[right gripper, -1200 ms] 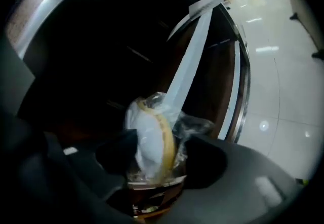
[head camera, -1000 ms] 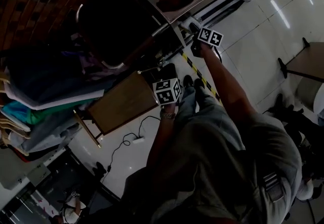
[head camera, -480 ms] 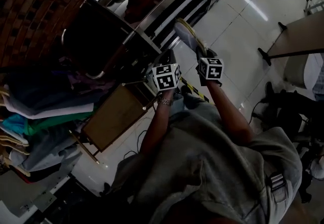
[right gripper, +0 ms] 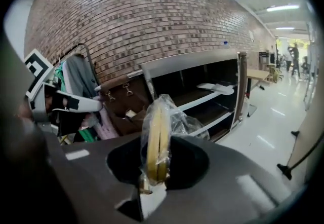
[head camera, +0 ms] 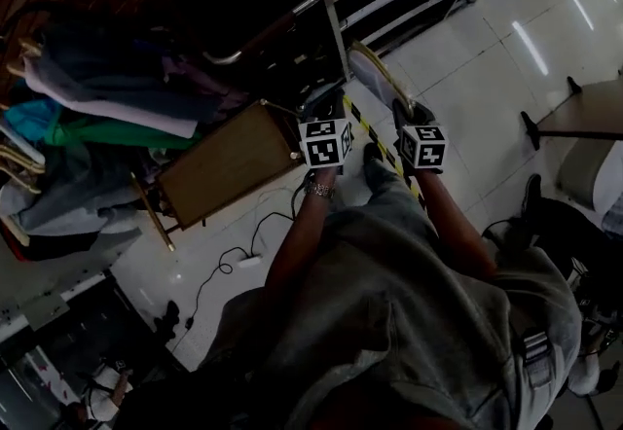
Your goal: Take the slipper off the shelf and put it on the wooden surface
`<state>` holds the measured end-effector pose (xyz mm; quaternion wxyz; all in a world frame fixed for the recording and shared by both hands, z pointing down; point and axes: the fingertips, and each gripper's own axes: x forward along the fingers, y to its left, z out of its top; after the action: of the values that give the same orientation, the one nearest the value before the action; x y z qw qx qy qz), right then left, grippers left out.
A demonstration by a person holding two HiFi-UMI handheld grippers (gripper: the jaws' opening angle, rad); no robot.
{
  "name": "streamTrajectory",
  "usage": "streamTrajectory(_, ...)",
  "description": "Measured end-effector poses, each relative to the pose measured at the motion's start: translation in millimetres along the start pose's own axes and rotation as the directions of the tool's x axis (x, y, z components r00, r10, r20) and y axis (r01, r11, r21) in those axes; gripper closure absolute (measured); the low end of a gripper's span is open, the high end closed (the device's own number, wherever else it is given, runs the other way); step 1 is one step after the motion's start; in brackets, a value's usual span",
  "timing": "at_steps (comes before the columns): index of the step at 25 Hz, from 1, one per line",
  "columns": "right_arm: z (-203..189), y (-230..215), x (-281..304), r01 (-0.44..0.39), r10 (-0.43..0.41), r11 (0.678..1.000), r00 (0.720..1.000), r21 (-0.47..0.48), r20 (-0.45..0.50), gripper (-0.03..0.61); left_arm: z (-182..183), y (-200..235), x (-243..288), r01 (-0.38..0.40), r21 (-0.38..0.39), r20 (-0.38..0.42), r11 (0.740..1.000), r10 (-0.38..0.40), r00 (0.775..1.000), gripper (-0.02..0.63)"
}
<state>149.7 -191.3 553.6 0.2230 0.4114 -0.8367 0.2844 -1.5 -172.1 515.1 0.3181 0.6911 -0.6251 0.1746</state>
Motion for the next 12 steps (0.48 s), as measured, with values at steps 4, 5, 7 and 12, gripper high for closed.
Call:
streamTrajectory(4,-41,111,9,-0.100,0.098,0.991,0.995,-0.087,-0.028,0.515,-55,86,-89,-0.105,-0.076,0.032,0.992,0.108,0.994,0.609)
streamTrajectory(5,-55,145,10,-0.121,0.117,0.987,0.992,-0.105,-0.035,0.515,-77,110,-116,-0.128,-0.088,0.036,0.988,0.131,0.991,0.609)
streamTrajectory(7,-85,209,9,-0.151,0.147,0.980,0.988,-0.133,-0.041,0.515,-122,158,-172,-0.171,-0.102,0.035,0.980,0.175,0.984,0.609)
streamTrajectory(12,-178,354,-15,-0.196,0.191,0.980,0.977,-0.042,-0.093,0.515,-240,258,-317,-0.291,-0.176,-0.038,0.941,0.288,0.957,0.609)
